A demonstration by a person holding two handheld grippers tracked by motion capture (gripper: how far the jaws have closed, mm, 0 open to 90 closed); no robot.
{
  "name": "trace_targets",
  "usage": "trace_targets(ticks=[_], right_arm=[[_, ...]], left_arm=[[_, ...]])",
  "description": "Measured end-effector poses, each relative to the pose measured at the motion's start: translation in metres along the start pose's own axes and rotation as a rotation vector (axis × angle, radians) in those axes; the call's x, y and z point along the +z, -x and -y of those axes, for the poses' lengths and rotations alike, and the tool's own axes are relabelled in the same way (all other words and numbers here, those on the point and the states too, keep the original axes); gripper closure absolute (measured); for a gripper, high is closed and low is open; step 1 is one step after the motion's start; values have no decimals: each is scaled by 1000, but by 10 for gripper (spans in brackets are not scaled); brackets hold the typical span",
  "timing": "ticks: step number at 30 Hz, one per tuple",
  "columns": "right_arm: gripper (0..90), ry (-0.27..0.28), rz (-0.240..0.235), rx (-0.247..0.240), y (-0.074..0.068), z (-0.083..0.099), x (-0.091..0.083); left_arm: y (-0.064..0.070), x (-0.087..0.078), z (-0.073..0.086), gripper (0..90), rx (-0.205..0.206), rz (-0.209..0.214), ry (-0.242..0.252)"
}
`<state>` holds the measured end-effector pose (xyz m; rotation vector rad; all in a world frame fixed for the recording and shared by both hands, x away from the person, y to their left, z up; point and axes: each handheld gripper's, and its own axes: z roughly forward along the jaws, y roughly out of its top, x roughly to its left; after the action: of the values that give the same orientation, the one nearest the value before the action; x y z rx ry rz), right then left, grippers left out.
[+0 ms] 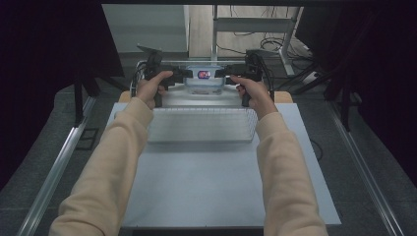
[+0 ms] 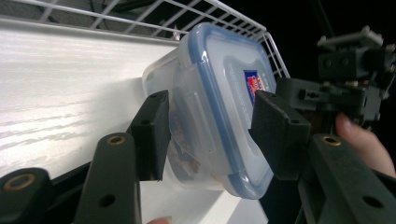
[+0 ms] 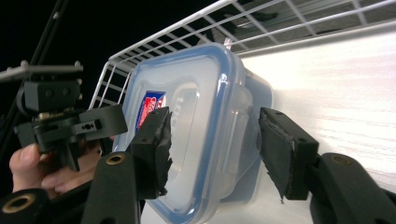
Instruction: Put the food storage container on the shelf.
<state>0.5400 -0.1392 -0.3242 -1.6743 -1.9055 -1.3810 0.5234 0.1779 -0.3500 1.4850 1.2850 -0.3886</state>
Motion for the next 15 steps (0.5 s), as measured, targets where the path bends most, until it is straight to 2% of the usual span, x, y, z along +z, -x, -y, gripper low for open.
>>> trace_targets(ticks=[3,7,9,12,15], right_arm=[[444,9,0,22,2,0,1],[432,20,7,19,1,2,2],[343,37,-3,17,-1,3,2],[258,68,-32,37,-2,6,2],[163,103,-13,4,-9,8,-2]], left_arm=[[-1,1,0,474,-1,3,3],[-1,1,1,473,4,1,12],[1,1,3,446,30,-20,26],[9,1,6,331,92,-81,55],[19,-4,9,249,155,-131,97]])
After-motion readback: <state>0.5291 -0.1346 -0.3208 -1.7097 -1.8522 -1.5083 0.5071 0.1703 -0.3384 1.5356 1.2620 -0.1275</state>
